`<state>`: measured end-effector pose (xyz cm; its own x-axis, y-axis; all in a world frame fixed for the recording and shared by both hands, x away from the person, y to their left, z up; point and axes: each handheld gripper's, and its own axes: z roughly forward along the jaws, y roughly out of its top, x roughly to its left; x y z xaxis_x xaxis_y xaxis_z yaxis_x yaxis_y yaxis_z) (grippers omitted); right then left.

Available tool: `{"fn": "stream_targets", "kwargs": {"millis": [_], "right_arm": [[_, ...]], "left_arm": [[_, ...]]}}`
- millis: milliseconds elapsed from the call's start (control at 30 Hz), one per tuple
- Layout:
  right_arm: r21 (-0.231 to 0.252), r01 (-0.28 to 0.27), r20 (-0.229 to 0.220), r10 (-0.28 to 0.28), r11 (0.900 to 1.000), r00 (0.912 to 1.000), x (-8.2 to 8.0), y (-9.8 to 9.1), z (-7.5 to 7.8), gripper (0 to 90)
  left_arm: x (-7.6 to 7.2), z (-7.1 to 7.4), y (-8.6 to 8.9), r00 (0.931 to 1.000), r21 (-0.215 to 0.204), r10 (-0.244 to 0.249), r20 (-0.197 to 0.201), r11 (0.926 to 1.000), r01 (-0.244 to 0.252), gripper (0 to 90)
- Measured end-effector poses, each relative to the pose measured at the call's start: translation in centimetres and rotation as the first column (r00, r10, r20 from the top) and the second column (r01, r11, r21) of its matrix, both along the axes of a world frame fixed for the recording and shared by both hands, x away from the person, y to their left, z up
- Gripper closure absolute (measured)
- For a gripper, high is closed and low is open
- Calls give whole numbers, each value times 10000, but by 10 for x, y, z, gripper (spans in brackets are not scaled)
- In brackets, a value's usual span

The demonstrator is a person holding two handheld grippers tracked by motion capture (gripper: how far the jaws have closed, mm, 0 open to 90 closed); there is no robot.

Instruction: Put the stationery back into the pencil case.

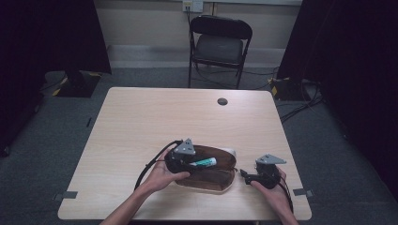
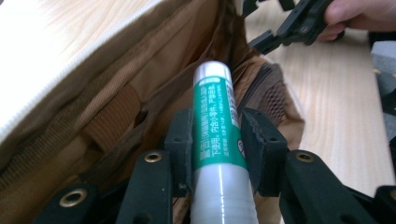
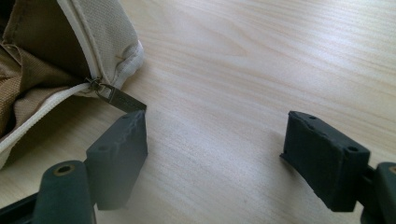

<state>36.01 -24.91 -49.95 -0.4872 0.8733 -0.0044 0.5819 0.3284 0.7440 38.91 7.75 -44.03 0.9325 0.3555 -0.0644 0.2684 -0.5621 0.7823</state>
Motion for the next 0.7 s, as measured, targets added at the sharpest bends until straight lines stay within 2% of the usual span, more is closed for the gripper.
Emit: {"fn": "stream_targets", "kwargs": {"millis": [33, 67, 133, 167, 267, 367, 567, 700], "right_arm": [[-3, -5, 5, 5, 10000, 10000, 0, 0, 0, 207], [-4, -7, 7, 7, 10000, 10000, 0, 0, 0, 207], [-3, -4, 3, 4, 10000, 10000, 0, 0, 0, 207], [-3, -5, 3, 5, 10000, 10000, 0, 0, 0, 207], [-3, -4, 5, 4, 10000, 10000, 0, 0, 0, 207], [-4, -5, 4, 5, 10000, 10000, 0, 0, 0, 207], [-5, -5, 5, 5, 10000, 10000, 0, 0, 0, 207], [-4, -8, 9, 8, 10000, 10000, 0, 0, 0, 207]], "left_arm": [[1, 0, 0, 10000, 104, 59, -13, 9999, -59, 653], [2, -1, 0, 10000, -86, 90, -39, 9999, -91, 653], [2, -1, 0, 9999, -200, 130, 19, 9997, -130, 647], [1, 1, 2, 9999, -271, 131, 44, 9995, -130, 616], [1, 3, 5, 9995, -274, 303, 79, 9992, -300, 604], [3, 2, 11, 9992, -579, 386, -45, 9976, -388, 582], [3, -1, 16, 9977, -617, 665, -117, 9958, -671, 532], [2, 4, 23, 9972, -903, 744, -114, 9931, -752, 490]]}}
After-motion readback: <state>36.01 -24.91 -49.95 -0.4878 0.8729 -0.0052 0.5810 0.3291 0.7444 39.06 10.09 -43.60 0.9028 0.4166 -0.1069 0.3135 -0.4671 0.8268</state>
